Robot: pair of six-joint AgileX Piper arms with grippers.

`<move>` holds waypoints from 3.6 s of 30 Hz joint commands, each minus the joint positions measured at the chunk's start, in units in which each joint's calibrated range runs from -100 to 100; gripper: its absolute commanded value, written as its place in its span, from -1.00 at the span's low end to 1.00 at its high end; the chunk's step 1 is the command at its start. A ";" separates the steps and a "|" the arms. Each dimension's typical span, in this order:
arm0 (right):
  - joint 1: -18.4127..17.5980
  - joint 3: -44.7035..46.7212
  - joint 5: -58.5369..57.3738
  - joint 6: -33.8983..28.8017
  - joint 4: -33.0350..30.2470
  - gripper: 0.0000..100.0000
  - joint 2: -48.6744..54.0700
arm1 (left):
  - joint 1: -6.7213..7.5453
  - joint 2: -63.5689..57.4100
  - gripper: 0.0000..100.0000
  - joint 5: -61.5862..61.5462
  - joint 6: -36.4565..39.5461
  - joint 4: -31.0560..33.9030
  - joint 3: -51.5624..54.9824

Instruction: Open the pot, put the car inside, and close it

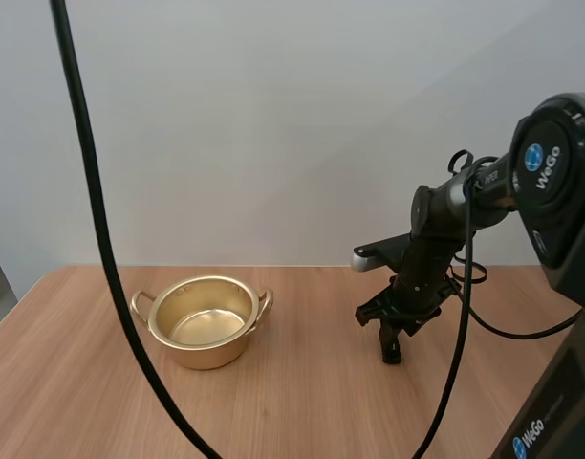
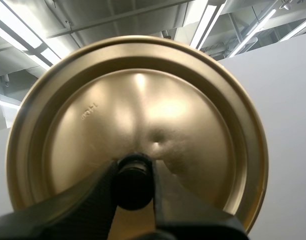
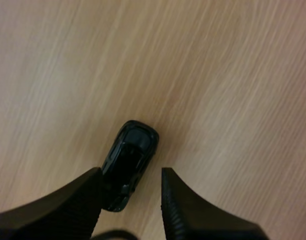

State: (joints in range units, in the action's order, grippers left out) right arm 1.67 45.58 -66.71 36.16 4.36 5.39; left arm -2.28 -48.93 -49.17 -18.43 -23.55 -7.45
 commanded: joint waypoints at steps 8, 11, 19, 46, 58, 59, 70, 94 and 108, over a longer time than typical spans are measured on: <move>-0.01 -0.01 3.77 0.69 2.11 0.69 -1.06 | -0.01 0.04 -1.00 0.10 0.05 0.01 -0.03; -0.01 -0.01 3.18 1.44 3.74 0.69 -1.06 | -0.01 0.04 -1.00 0.10 0.05 0.01 -0.03; -0.01 -0.01 2.63 3.33 6.55 0.69 -1.06 | -0.01 0.04 -1.00 0.10 0.05 0.01 -0.03; -0.01 -0.01 9.16 3.33 2.73 -1.00 -4.55 | -0.01 0.19 -1.00 -0.68 0.05 0.01 -0.03; -0.16 -12.24 8.05 12.38 16.91 -1.00 14.64 | -0.01 0.19 -1.00 -0.65 -0.04 0.23 -0.03; -0.44 -15.10 5.40 13.41 19.30 -1.00 15.92 | -0.01 0.19 -1.00 -0.87 -0.04 0.23 -0.03; -13.61 -31.99 -9.24 13.87 25.63 -1.00 17.25 | -0.01 0.19 -1.00 -1.96 -0.04 0.23 -0.03; -25.70 -31.99 -1.44 13.97 17.50 -1.00 -14.30 | -1.35 -0.46 -1.00 -3.51 -0.27 -2.00 -0.35; -25.70 -31.99 2.09 14.57 15.05 -1.00 -22.84 | -1.35 -0.46 -1.00 -3.77 -0.27 -2.12 -0.35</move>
State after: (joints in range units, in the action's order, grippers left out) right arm -24.02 13.67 -64.51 50.72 19.44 -17.42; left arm -3.60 -49.39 -52.84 -18.67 -25.68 -7.75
